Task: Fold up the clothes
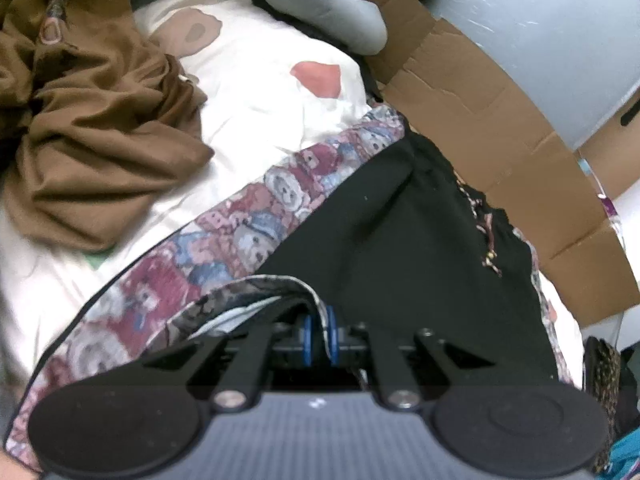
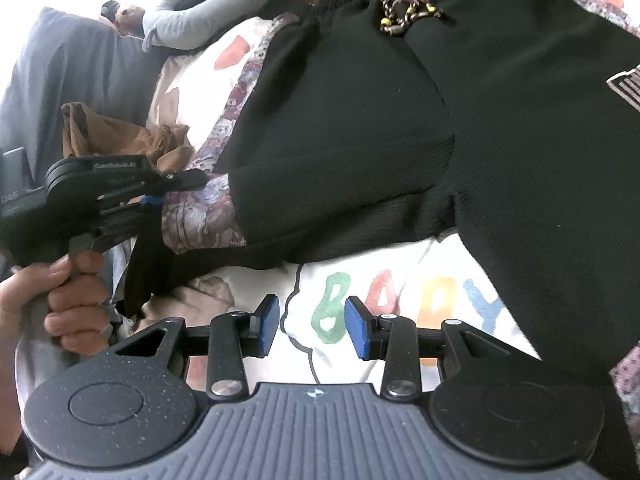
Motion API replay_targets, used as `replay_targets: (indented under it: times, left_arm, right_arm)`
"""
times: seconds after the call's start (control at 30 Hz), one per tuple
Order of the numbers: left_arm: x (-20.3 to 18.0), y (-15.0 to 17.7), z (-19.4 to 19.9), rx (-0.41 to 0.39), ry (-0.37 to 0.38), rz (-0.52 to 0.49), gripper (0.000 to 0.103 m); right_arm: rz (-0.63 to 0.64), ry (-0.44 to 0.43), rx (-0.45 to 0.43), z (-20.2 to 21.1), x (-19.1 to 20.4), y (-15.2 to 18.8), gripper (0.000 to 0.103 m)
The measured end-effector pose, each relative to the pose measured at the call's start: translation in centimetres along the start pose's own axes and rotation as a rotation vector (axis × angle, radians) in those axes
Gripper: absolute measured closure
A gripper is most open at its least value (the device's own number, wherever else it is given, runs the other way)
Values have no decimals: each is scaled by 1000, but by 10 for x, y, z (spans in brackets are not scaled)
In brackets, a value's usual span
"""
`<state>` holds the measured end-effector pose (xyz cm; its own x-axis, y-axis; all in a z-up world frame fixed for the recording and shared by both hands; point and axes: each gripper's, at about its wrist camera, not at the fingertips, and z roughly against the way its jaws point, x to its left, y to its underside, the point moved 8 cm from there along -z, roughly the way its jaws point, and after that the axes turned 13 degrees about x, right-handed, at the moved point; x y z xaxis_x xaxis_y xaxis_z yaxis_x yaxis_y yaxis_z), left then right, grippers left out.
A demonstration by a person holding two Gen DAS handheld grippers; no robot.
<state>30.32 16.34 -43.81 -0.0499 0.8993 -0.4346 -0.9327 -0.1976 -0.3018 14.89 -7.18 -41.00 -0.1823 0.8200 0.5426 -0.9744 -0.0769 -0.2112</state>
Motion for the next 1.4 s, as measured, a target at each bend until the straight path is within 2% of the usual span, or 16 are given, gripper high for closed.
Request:
replay_targets:
  times: [0.17,0.23,0.3,0.37,0.53,0.63,0.67,0.73,0.8,0.93,0.97,1.03,1.07,1.1,1.2,1.4]
  left_arm:
    - [-4,-9,-8,1,-20,-8,88]
    - [-6,-11,-8,-2,-24,-14,79]
    - [-6,-11,0,-24,-23,-13,57]
    - [-5,-11,9,-47,-22,-15,49]
    - [-2,-3,39,-77,-41,-52,49]
    - [-2,10,49,-67,-55,-108,49]
    - [-3,15,51,-61,-63,-131,49]
    - [-4,25,49,-43,-92,-189,49]
    - [-5,33,45,-21,-88,-217,49]
    - [-11,44,34,6,-76,-266,49]
    - [-13,45,31,12,-78,-279,50]
    - [-14,48,24,34,-64,-278,59]
    - [-15,50,21,46,-39,-274,75]
    - [-16,52,18,60,-14,-269,87]
    - [-15,60,12,101,25,-235,94]
    - [1,83,16,178,99,-109,98]
  right_arm:
    - [-60,-42,1,-12,-8,-12,60]
    - [-84,-59,2,-17,-11,-17,60]
    - [-108,-76,3,-22,-14,-22,60]
    - [-144,-107,-2,-25,-18,-24,59]
    - [-223,-173,-12,-31,-22,-29,59]
    - [-246,-198,-23,-30,-25,-33,61]
    - [-250,-206,-30,-29,-26,-35,64]
    - [-260,-219,-43,-28,-29,-37,87]
    - [-273,-226,-51,-27,-34,-39,100]
    - [-266,-228,-57,-22,-37,-40,103]
    - [-266,-228,-60,-20,-37,-40,103]
    - [-267,-229,-68,-15,-37,-40,103]
    - [-267,-229,-72,-12,-37,-40,103]
    - [-267,-228,-73,-10,-37,-39,103]
    - [-271,-222,-75,-4,-39,-38,103]
    - [-279,-210,-68,6,-46,-29,103]
